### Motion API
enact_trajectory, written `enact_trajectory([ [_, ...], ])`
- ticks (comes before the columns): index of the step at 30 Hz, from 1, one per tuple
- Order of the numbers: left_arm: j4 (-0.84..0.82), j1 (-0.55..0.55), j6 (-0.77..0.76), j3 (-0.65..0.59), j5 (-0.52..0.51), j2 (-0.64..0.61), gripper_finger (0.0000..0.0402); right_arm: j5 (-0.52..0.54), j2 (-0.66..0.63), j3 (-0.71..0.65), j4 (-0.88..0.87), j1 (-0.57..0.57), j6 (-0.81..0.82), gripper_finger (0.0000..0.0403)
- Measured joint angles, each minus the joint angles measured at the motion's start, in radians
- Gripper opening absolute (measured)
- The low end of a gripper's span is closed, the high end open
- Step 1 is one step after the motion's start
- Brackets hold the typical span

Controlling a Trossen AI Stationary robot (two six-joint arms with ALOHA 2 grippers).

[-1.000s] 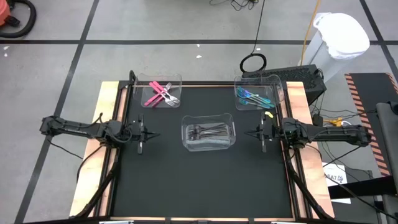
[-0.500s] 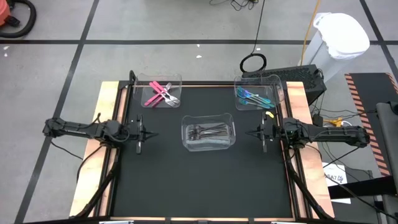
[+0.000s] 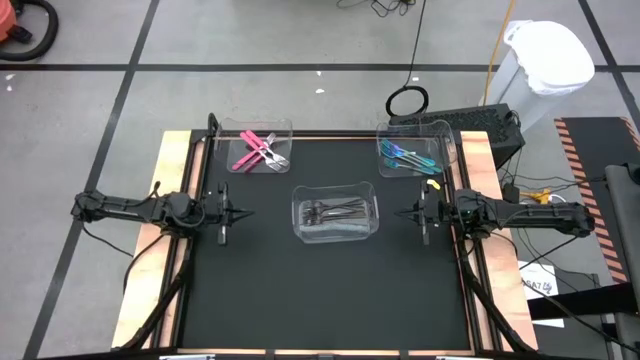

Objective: Sort silverware by color (type)
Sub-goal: Return to Home Position

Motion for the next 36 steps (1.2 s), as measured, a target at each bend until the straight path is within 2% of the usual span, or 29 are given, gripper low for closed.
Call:
enact_trajectory([
  [11,-0.021,0.0,0.009,0.01,-0.007,-0.001,0.0,0.003,-0.031,0.0,-0.002,0.0,-0.008,0.0],
  [18,-0.034,-0.001,0.027,0.012,0.083,-0.017,0.0,0.003,-0.115,0.002,-0.047,0.0,-0.003,0.0],
  [25,-0.043,-0.001,0.052,0.014,0.082,-0.106,0.0,0.003,-0.203,0.004,-0.094,0.0,0.007,0.0],
  [36,-0.069,-0.001,0.053,0.028,0.05,-0.106,0.0,-0.006,-0.2,0.001,-0.096,0.0,0.024,0.0],
])
